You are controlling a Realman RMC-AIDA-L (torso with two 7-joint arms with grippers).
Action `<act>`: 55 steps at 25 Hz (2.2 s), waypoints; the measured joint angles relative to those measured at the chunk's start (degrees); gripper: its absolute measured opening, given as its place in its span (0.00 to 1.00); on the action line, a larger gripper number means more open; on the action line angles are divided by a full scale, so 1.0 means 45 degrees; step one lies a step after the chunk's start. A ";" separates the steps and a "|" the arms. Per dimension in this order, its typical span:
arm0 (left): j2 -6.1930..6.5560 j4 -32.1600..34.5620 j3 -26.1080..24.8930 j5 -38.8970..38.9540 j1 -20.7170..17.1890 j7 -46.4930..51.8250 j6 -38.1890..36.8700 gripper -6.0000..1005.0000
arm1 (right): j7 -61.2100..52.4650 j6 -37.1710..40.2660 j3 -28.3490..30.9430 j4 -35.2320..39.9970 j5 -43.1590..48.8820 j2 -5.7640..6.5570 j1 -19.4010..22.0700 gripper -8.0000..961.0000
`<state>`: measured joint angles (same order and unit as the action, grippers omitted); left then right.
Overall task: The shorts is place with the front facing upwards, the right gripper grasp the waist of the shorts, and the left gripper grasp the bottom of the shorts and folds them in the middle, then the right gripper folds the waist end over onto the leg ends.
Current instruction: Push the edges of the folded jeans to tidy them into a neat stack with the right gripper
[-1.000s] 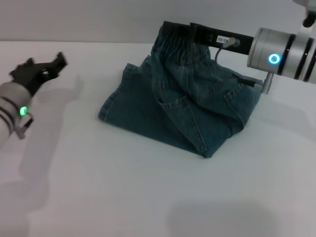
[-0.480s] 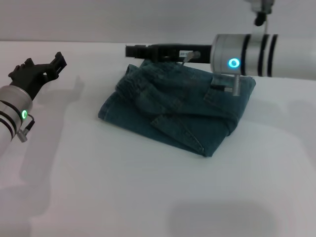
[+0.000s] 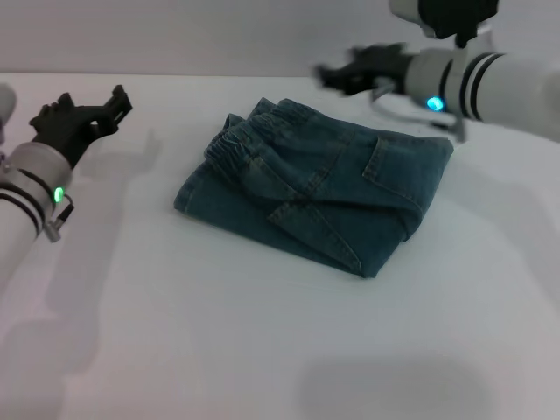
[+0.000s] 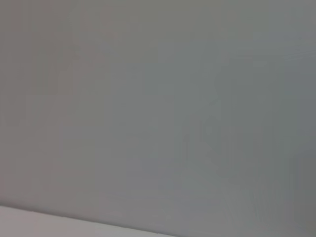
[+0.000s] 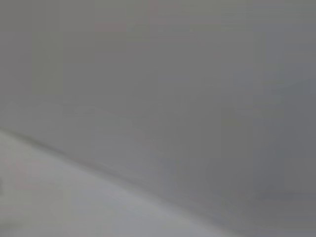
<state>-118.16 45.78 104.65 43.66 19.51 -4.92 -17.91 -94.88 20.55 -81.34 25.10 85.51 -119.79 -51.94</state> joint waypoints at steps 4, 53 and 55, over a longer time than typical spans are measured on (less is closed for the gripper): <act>-0.0013 -0.0528 0.0228 0.0005 0.0426 0.0006 -0.0192 0.82 | -0.0386 -0.6685 -0.3130 0.0602 -0.0026 -0.0002 0.0108 0.62; -0.0047 -0.1909 0.0496 0.0104 0.1820 0.0038 0.0020 0.82 | -1.5934 -1.3182 -1.6962 0.1396 0.7500 0.0107 0.5052 0.01; -0.0044 -0.1908 0.0497 0.0104 0.1817 0.0038 0.0030 0.82 | -1.5914 -1.3180 -1.6791 0.1248 0.7488 0.0112 0.5141 0.01</act>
<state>-118.36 37.19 106.88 44.12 27.68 -4.74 -17.78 -166.49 -38.76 -156.90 30.72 119.21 -119.28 -28.81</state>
